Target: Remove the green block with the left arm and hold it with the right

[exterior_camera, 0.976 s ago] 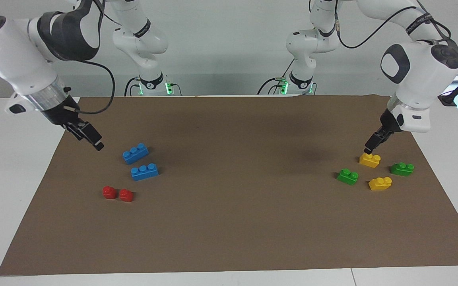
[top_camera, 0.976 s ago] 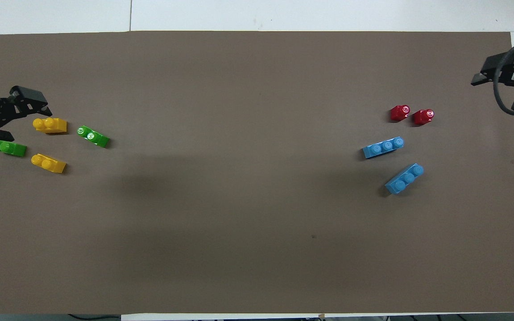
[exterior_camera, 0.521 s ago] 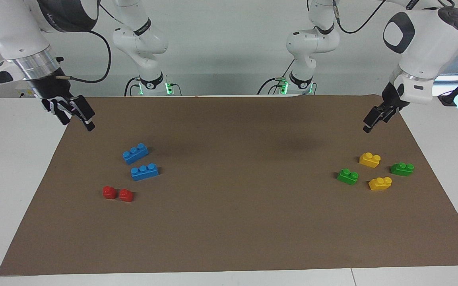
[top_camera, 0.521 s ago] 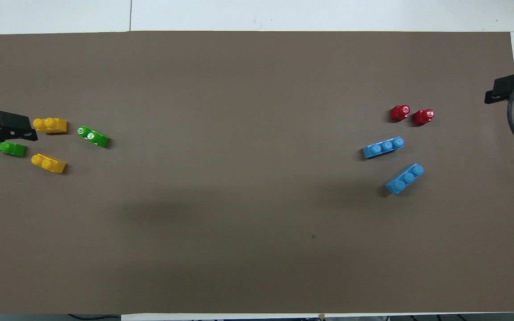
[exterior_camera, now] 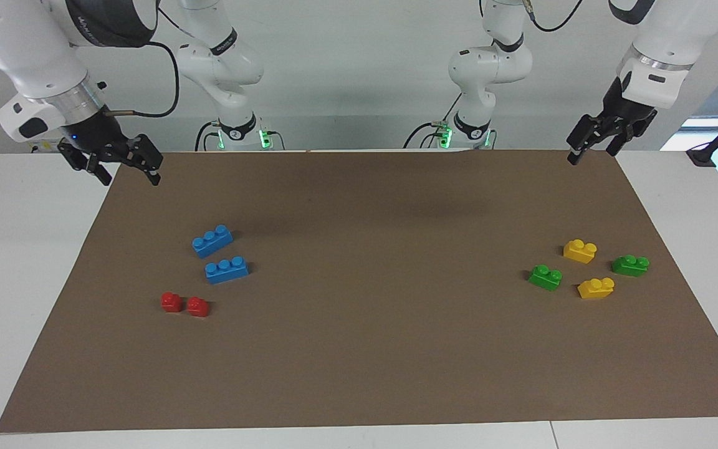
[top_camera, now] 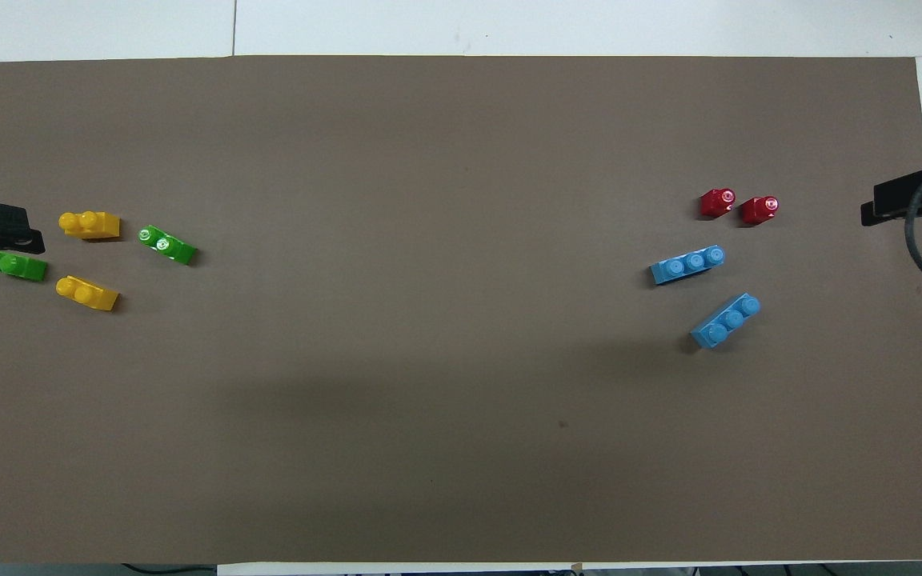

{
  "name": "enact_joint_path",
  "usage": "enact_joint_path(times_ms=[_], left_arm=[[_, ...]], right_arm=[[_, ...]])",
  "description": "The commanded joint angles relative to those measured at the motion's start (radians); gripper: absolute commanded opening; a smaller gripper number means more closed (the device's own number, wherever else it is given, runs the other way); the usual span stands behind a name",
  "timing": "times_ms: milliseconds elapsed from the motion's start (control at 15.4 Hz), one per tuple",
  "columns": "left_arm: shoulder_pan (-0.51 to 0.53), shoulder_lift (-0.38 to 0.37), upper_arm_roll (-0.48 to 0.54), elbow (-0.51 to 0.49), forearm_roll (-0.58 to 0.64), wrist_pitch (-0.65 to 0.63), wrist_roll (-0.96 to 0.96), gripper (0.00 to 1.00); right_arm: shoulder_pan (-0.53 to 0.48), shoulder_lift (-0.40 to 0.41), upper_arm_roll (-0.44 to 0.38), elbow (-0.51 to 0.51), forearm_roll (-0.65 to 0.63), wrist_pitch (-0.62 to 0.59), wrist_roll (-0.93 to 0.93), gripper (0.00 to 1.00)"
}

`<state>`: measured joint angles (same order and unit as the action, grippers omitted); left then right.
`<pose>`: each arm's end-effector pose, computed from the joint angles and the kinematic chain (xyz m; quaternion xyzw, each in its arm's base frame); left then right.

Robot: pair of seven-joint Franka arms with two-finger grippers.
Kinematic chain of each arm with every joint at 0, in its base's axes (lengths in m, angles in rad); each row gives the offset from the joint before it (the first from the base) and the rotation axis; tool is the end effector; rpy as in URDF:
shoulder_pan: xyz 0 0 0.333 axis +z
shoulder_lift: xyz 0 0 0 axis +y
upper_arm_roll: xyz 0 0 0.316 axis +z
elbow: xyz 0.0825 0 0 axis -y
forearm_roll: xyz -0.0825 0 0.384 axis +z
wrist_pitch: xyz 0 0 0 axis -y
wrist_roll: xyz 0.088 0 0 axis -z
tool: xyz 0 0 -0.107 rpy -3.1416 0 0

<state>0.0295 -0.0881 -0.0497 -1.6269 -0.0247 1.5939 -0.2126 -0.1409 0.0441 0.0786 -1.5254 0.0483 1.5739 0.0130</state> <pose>0.5291 -0.0146 0.6477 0.9950 0.0960 0.0261 0.0133 0.5678 -0.0313 0.6217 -0.9990 0.0377 -0.0029 0.0258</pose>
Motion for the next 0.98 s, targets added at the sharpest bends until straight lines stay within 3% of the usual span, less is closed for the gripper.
enact_joint_path(times_ms=[0, 195, 651, 911], left_arm=[[-0.022, 0.021, 0.011, 0.028, 0.017, -0.044, 0.031, 1.0], [-0.008, 0.019, 0.007, 0.019, 0.014, -0.035, 0.146, 1.0], [-0.008, 0.022, 0.007, 0.002, 0.012, -0.008, 0.193, 1.0], [-0.011, 0.028, 0.005, 0.009, 0.009, -0.025, 0.191, 1.0]], right_arm=[[0.035, -0.01, 0.007, 0.001, -0.021, -0.006, 0.085, 1.0], [0.035, -0.01, 0.009, -0.001, -0.019, -0.006, 0.088, 1.0], [0.053, -0.01, 0.006, -0.001, -0.024, -0.008, 0.088, 1.0], [0.055, -0.012, 0.007, -0.001, -0.108, -0.018, 0.085, 1.0]])
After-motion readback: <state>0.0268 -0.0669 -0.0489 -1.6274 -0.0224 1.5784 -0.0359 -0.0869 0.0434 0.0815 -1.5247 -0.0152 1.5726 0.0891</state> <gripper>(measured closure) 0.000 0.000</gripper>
